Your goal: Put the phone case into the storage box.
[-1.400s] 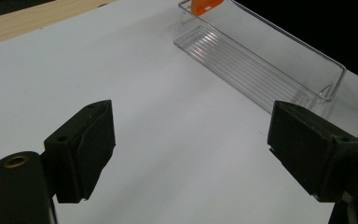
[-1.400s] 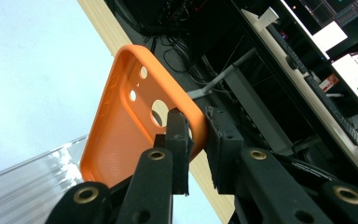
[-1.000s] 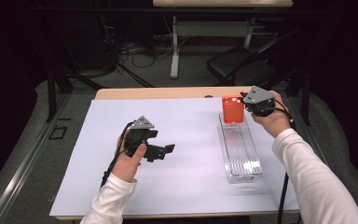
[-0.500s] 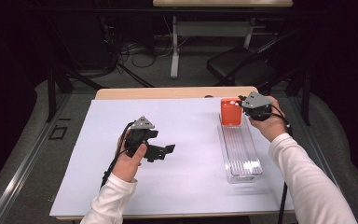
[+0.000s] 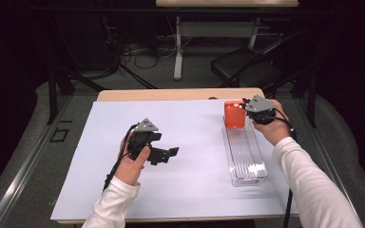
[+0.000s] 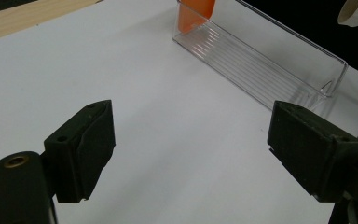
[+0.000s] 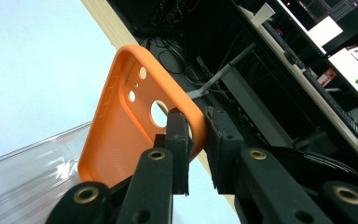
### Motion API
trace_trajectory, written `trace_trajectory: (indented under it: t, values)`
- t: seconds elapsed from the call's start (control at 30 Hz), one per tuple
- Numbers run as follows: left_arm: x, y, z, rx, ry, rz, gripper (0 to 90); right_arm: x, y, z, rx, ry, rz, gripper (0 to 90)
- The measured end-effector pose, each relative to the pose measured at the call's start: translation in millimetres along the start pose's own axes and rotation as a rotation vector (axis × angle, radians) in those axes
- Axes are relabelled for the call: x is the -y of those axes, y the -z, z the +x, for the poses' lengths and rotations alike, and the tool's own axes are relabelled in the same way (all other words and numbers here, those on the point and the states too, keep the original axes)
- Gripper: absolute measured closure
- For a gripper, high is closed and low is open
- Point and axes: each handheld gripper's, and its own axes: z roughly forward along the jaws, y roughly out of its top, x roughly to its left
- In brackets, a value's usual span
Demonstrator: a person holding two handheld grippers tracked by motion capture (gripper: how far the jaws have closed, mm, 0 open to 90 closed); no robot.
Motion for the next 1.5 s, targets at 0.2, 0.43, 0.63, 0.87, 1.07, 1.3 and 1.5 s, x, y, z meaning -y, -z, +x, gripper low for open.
trace_trajectory:
  t: [0.2,0.43,0.63,0.87,1.07,1.3,1.5]
  values:
    - [0.2,-0.2,-0.1,-0.001,0.002,-0.001,15.2,2.0,-2.3,2.2,0.0,0.009,0.006,80.2]
    - [0.2,-2.4,-1.6,0.004,-0.007,0.009,15.2,1.7,-4.2,2.3,0.005,0.022,0.013,80.1]
    - [0.2,-2.6,-1.7,0.006,-0.004,0.011,15.2,2.1,-6.6,1.9,0.024,0.051,0.031,80.0]
    - [0.4,-5.1,-3.3,0.007,-0.007,0.012,15.2,7.4,-9.3,-5.0,0.039,0.052,0.071,79.5]
    - [0.5,-4.7,-2.4,0.007,-0.008,0.01,15.2,11.2,-11.4,-8.5,0.05,0.04,0.088,79.0]
    - [0.5,-5.2,-2.7,0.009,-0.008,0.017,15.2,13.7,-14.0,-9.9,0.054,0.033,0.095,77.7]
    - [0.5,-4.9,-2.4,0.01,-0.008,0.016,15.2,14.7,-15.8,-10.0,0.06,0.032,0.099,76.4]
